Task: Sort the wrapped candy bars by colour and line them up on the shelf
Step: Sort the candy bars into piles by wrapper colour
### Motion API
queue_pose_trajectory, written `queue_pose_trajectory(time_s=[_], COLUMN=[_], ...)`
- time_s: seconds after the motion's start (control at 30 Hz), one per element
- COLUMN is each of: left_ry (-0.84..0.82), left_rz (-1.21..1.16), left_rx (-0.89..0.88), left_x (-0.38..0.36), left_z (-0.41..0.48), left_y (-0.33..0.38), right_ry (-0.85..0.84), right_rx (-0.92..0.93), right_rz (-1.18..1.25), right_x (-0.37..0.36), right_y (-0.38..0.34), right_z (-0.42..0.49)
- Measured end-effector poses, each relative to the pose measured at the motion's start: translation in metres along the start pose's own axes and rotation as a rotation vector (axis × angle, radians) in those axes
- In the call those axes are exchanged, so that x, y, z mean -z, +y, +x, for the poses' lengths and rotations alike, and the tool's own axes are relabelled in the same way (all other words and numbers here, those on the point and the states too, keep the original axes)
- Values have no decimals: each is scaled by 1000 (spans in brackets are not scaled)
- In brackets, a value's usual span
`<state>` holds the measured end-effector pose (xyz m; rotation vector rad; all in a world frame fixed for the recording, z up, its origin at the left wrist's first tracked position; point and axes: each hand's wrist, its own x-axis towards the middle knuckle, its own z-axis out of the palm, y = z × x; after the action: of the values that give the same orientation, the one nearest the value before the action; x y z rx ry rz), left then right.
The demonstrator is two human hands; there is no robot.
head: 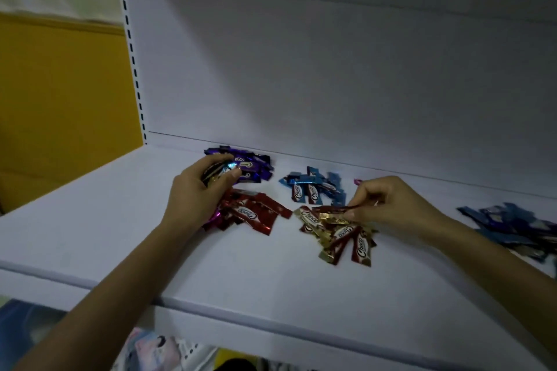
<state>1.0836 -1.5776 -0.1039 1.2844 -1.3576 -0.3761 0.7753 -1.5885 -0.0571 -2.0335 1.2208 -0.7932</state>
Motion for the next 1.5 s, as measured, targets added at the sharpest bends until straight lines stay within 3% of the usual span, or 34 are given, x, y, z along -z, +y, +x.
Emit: queue_pose_trajectory(time_s=[0.17, 0.33, 0.47, 0.63, 0.83, 1.07, 1.13, 1.27, 1.37, 1.5], left_ry=[4, 23, 18, 13, 10, -2, -17, -121, -213, -202], left_rz=[8, 4, -15, 9, -35, -63, -122, -338, -432, -559], left_rx=[-13, -19, -4, -2, -7, -47, -49, -18, 3, 66], left_x=[0, 1, 1, 0, 2, -2, -3, -5, -4, -1], left_z=[-1, -2, -2, -3, -4, -8, -9, -11, -9, -6], left_y=[0, 1, 1, 1, 4, 10, 12, 18, 19, 19], right_ry=[-9, 192, -43, -2, -282, -350, -255, -121, -171, -250], right_rx=[34, 126, 202, 181, 192, 181, 214, 236, 125, 24], right_rz=[-167, -301, -631, -567, -565, -606, -552, -113, 169, 331], right_x=[9, 13, 11, -2, -30, -19, -23, -51, -75, -89], right_y=[9, 7, 7, 0, -8, -10, -17, -49, -78, -94], right_z=[-14, -15, -26, -14, 7, 5, 9, 34, 61, 90])
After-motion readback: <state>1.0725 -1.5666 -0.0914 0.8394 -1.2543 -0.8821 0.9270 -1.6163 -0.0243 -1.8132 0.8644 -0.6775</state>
